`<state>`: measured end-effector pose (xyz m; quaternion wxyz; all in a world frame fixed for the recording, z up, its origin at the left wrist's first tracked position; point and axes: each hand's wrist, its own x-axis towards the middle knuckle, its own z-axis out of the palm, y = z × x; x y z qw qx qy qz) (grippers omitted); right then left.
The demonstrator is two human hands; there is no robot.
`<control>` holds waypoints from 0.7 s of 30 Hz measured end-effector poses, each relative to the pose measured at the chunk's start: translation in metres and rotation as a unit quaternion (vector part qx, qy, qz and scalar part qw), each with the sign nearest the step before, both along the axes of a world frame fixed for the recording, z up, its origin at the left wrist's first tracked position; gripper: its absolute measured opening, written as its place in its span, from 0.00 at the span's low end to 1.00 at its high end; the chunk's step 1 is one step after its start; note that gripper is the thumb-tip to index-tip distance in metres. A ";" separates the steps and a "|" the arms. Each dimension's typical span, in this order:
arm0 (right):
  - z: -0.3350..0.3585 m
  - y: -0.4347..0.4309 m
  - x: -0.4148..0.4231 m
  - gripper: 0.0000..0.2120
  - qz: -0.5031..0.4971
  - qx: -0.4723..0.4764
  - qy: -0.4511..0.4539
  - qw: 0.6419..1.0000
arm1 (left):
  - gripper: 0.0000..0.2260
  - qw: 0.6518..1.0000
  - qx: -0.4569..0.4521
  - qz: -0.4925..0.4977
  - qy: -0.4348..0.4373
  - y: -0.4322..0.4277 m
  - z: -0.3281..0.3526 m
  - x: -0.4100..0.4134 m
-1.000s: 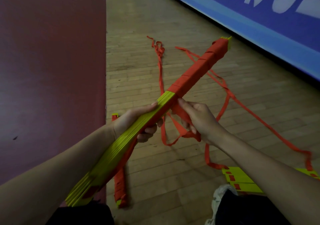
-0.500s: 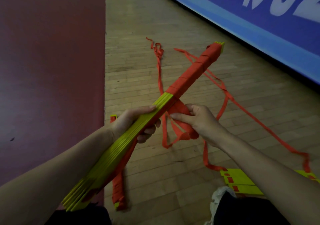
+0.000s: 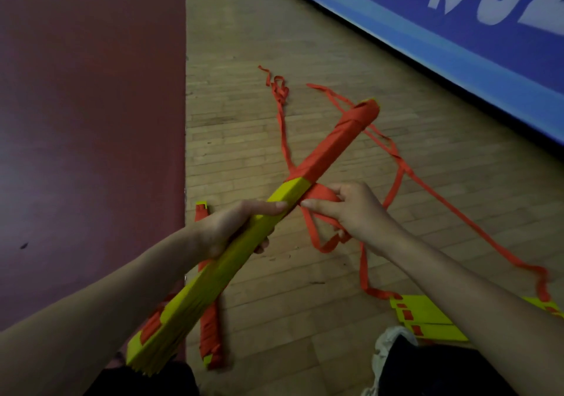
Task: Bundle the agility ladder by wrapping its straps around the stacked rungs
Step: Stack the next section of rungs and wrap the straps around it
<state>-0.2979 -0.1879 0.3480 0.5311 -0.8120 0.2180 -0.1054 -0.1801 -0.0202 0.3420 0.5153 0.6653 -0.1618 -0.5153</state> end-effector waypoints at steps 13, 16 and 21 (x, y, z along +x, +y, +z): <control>-0.005 0.017 0.009 0.24 -0.117 0.019 0.044 0.992 | 0.26 0.860 0.138 -0.005 -0.491 -0.014 -0.012 -0.014; -0.010 0.021 0.011 0.22 -0.143 0.080 0.032 0.986 | 0.28 0.781 0.166 -0.025 -0.601 -0.015 -0.008 -0.018; -0.011 0.025 0.011 0.17 -0.160 0.156 0.029 0.974 | 0.26 0.750 0.162 -0.048 -0.640 -0.011 -0.012 -0.018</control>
